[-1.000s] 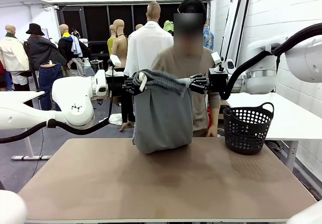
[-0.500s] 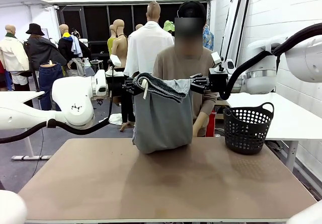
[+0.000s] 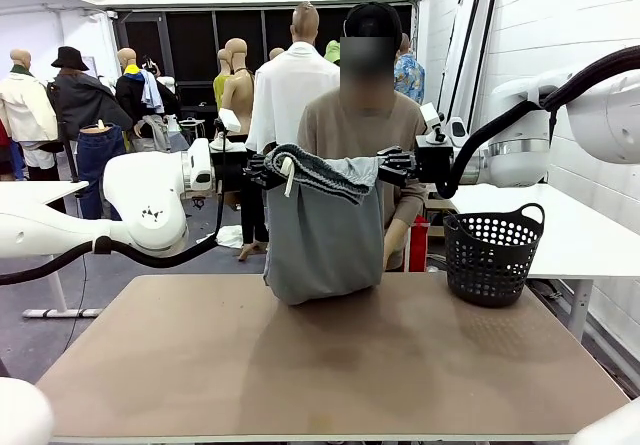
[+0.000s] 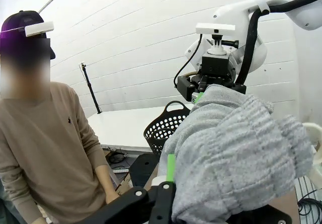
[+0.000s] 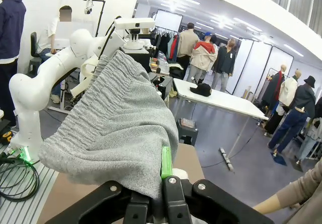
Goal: Fold the training pants.
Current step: Release the ends of the Training pants and then grab the overlapped ends.
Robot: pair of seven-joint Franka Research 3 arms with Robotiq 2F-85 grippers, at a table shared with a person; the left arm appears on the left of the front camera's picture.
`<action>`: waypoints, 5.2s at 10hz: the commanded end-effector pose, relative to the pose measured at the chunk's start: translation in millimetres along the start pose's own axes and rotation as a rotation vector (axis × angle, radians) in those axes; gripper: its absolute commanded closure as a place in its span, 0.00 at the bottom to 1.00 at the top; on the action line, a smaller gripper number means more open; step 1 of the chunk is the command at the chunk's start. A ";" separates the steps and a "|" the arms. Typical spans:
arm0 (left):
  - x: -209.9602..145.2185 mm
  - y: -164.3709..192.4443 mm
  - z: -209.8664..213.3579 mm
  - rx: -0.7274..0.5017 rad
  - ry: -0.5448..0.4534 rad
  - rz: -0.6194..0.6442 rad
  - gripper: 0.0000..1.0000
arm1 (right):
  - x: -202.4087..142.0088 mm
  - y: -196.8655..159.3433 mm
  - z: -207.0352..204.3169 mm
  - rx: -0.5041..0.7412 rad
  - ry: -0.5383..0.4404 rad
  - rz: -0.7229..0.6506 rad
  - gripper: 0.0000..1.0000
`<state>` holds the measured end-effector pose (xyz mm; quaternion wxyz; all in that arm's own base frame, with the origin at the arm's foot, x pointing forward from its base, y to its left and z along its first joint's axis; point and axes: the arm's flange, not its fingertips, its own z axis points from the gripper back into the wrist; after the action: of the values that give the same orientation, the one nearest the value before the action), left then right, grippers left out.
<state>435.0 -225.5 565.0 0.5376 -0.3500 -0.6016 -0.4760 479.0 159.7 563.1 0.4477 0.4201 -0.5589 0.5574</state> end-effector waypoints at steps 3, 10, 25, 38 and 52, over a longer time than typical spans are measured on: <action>0.9 -1.2 -1.5 0.022 -0.007 0.001 1.00 | 2.1 0.2 -0.4 -0.002 -0.004 0.000 1.00; 0.9 -1.2 -1.5 0.022 -0.007 0.001 1.00 | 2.1 0.2 -0.4 -0.002 -0.004 0.000 1.00; 0.9 -1.2 -1.5 0.022 -0.007 0.001 1.00 | 2.1 0.2 -0.4 -0.002 -0.004 0.000 1.00; 0.9 -1.2 -1.5 0.022 -0.007 0.001 1.00 | 2.1 0.2 -0.4 -0.002 -0.004 0.000 1.00; 0.9 -1.2 -1.5 0.022 -0.007 0.001 1.00 | 2.1 0.2 -0.4 -0.002 -0.004 0.000 1.00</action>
<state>435.1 -225.4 565.0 0.5376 -0.3498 -0.6019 -0.4757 479.0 159.7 563.0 0.4477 0.4201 -0.5589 0.5574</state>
